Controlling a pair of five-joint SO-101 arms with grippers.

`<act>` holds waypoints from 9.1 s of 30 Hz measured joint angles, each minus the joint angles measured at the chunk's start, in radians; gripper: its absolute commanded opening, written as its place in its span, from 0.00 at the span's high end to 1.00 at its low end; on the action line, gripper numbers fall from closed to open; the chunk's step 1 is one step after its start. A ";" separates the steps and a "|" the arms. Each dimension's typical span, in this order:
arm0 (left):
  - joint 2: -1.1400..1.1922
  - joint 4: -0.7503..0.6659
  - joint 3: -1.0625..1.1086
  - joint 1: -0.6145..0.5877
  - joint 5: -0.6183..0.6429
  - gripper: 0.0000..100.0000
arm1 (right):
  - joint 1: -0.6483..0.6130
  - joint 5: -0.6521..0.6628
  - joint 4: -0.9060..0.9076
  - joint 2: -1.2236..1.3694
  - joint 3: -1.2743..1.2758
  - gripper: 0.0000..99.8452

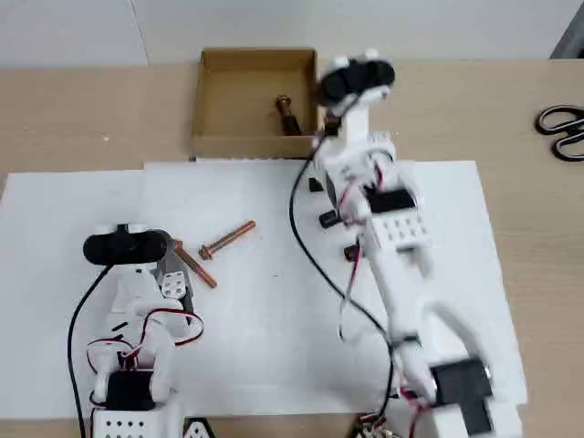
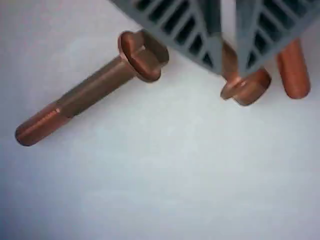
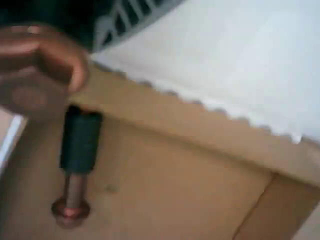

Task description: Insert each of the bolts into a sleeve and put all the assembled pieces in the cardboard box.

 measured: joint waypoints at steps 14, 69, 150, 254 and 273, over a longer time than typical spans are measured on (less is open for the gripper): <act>0.000 0.000 0.000 0.000 0.000 0.99 | -0.089 0.002 0.000 0.637 -0.717 1.00; 0.000 0.000 0.000 0.000 0.000 0.99 | -0.155 0.170 0.936 0.924 -1.866 1.00; 0.000 0.000 0.000 0.002 0.000 0.99 | 0.078 -0.591 1.134 -0.354 0.058 1.00; 0.000 0.000 0.000 0.002 0.000 0.99 | 0.017 -0.647 0.448 0.143 0.095 0.87; 0.000 0.000 0.000 0.002 0.000 0.99 | 0.026 -0.647 0.512 0.169 0.006 1.00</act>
